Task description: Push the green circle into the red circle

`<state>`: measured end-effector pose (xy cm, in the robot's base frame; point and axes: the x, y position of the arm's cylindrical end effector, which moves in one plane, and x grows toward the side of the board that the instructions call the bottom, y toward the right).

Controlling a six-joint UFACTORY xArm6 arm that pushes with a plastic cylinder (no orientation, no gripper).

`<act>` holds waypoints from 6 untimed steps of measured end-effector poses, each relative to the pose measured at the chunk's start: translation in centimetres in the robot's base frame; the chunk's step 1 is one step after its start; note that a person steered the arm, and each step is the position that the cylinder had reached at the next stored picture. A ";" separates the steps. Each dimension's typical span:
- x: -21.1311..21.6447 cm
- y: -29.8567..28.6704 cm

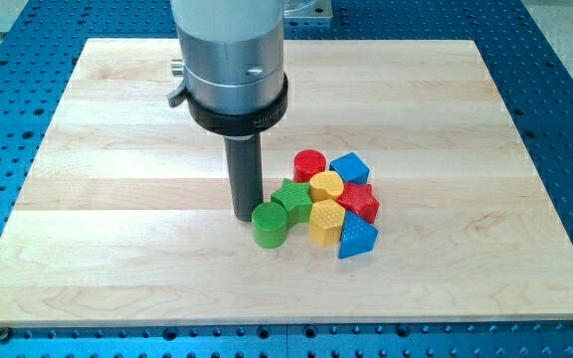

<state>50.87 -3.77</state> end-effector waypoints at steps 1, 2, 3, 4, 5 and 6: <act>0.0 -0.8; 4.4 -2.3; 7.3 0.7; 6.4 2.5; 4.1 3.4; 4.0 -0.1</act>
<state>54.86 -3.83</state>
